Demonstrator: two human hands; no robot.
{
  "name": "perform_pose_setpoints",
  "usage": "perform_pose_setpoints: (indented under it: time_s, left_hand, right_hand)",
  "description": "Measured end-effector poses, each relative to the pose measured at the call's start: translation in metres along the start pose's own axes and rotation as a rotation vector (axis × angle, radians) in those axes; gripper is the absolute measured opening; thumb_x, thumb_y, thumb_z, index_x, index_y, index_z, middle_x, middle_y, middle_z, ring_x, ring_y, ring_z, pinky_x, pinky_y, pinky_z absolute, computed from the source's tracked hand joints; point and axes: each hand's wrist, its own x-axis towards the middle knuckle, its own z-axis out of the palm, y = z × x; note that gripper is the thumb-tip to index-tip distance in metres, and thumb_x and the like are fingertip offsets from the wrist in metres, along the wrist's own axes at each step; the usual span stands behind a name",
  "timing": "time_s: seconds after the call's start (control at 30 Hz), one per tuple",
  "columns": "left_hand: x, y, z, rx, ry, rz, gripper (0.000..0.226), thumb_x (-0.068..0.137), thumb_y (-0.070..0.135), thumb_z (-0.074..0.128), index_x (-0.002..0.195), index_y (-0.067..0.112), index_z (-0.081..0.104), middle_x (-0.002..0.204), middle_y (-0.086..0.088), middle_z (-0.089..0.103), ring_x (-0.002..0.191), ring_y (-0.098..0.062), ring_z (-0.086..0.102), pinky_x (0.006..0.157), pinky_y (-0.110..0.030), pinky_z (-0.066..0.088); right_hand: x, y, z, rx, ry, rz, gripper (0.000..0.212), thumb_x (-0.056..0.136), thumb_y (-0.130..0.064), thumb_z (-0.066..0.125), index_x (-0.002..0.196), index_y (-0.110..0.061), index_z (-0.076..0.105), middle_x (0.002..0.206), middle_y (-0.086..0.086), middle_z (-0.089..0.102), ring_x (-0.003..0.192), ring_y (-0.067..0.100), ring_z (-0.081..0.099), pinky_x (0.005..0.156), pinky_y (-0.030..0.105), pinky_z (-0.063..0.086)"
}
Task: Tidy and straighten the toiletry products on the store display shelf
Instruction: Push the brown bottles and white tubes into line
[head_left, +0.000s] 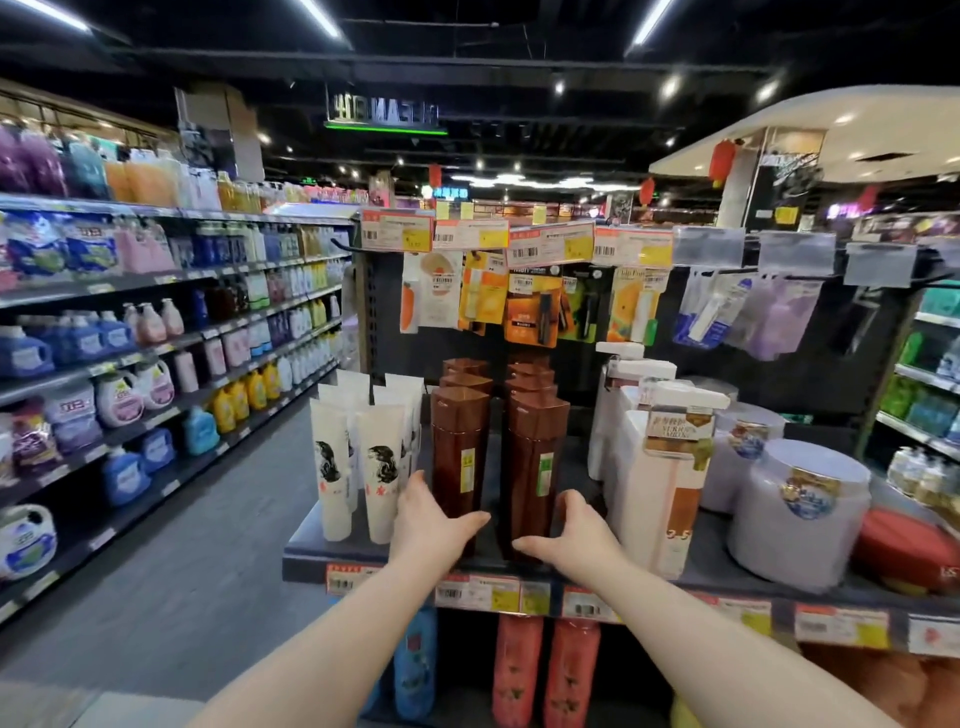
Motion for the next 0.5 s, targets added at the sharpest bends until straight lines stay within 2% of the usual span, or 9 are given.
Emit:
perform_pose_setpoints:
  time_s: [0.1,0.2,0.27,0.33,0.5]
  left_hand:
    - [0.001,-0.007,0.006,0.061,-0.013,-0.011,0.083,0.062,0.04,0.081,0.128,0.013,0.039,0.129,-0.009,0.053,0.115,-0.025,0.054,0.095,-0.037,0.046]
    - [0.002,-0.012,0.008,0.156,-0.011,-0.007,0.071,0.068,0.041,0.077,0.124,0.013,0.042,0.123,-0.008,0.058,0.111,-0.027,0.057,0.089,-0.036,0.048]
    - [0.004,-0.014,0.008,0.179,0.0,0.014,0.063,0.073,0.038,0.074,0.122,0.013,0.043,0.121,-0.008,0.061,0.108,-0.027,0.059,0.086,-0.034,0.047]
    - [0.005,-0.015,0.006,0.193,0.003,0.038,0.061,0.074,0.037,0.073,0.122,0.013,0.045,0.12,-0.008,0.063,0.107,-0.027,0.059,0.084,-0.033,0.047]
    - [0.005,-0.016,0.004,0.192,-0.028,0.065,0.062,0.073,0.038,0.073,0.124,0.015,0.045,0.119,-0.005,0.063,0.107,-0.025,0.059,0.087,-0.034,0.049]
  right_hand:
    - [0.0,0.004,0.008,-0.022,-0.007,-0.022,0.059,0.061,-0.05,0.078,0.101,-0.029,0.04,0.091,-0.015,0.052,0.076,0.002,0.051,0.055,0.012,0.037]
    - [-0.001,0.006,0.012,-0.021,0.003,-0.016,0.06,0.066,-0.049,0.076,0.113,-0.026,0.046,0.102,-0.01,0.06,0.091,0.01,0.058,0.069,0.019,0.041]
    - [-0.001,0.007,0.012,-0.025,-0.002,-0.018,0.057,0.071,-0.047,0.073,0.118,-0.026,0.048,0.11,-0.009,0.062,0.092,0.009,0.058,0.069,0.019,0.041]
    - [-0.001,0.008,0.012,-0.024,-0.003,-0.028,0.053,0.075,-0.044,0.071,0.118,-0.025,0.049,0.112,-0.008,0.062,0.088,0.006,0.054,0.069,0.019,0.04]
    - [0.001,0.008,0.011,-0.023,-0.029,-0.046,0.049,0.078,-0.038,0.071,0.119,-0.023,0.049,0.116,-0.003,0.064,0.103,0.015,0.06,0.083,0.025,0.048]
